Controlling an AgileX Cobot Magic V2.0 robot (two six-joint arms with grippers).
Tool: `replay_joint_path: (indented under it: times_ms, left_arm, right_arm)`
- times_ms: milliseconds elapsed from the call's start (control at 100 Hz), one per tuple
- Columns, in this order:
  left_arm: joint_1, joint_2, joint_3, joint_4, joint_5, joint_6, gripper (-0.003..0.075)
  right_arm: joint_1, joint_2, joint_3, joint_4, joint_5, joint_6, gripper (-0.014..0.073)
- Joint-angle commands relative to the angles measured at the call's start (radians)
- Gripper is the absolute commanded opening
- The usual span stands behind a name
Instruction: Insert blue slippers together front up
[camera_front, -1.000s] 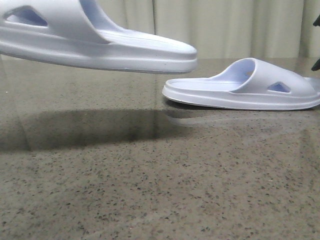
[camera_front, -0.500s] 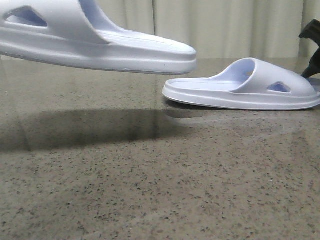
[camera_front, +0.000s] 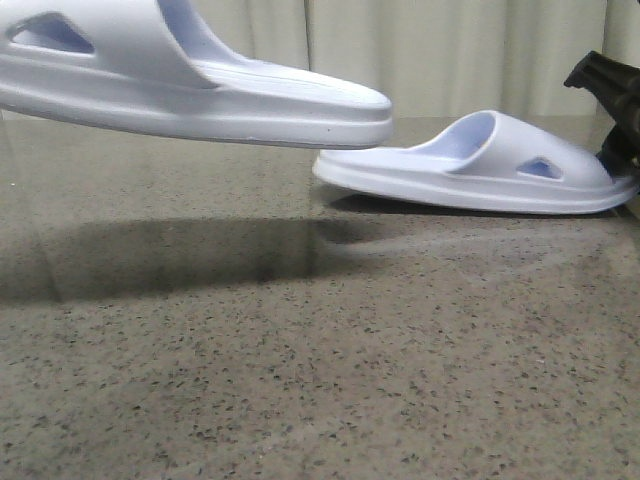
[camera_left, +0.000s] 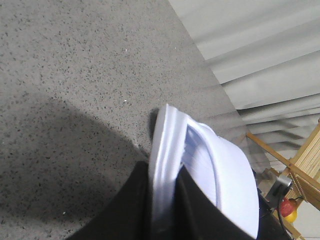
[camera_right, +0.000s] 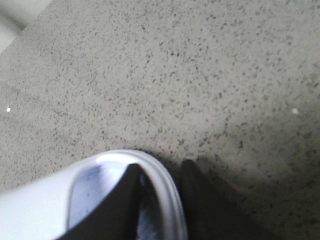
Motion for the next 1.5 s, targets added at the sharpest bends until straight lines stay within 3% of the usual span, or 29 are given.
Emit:
replay_joint_path:
  times_ms: [0,70,410,780,1120,1490]
  left_arm:
    - [0.005,-0.005,-0.029,-0.037,-0.031,-0.001,0.0016]
    - [0.005,-0.005,-0.029,-0.037,-0.031,-0.001,0.0016]
    - [0.005,-0.005,-0.029,-0.037,-0.031,-0.001,0.0016]
    - [0.005,-0.005,-0.029,-0.037,-0.031,-0.001,0.0016]
    - [0.005,-0.003,-0.029,-0.051,-0.031,-0.001,0.0016]
    - [0.005,-0.003,-0.029,-0.105,-0.010,0.001,0.0016]
  right_arm:
    - [0.002,-0.004,-0.012,0.007,0.034,0.002,-0.0037]
    - [0.002,-0.004,-0.012,0.007,0.032,0.002,-0.0106]
    - [0.002,-0.064,-0.024,0.007,-0.057,0.002,-0.0107]
    - [0.002,-0.355,-0.068,-0.012,-0.132,0.002,-0.0107]
    - [0.002,-0.625,-0.068,-0.012,0.127,0.002,-0.0107]
    - [0.007,-0.675,-0.068,-0.012,0.357,0.002,-0.0107]
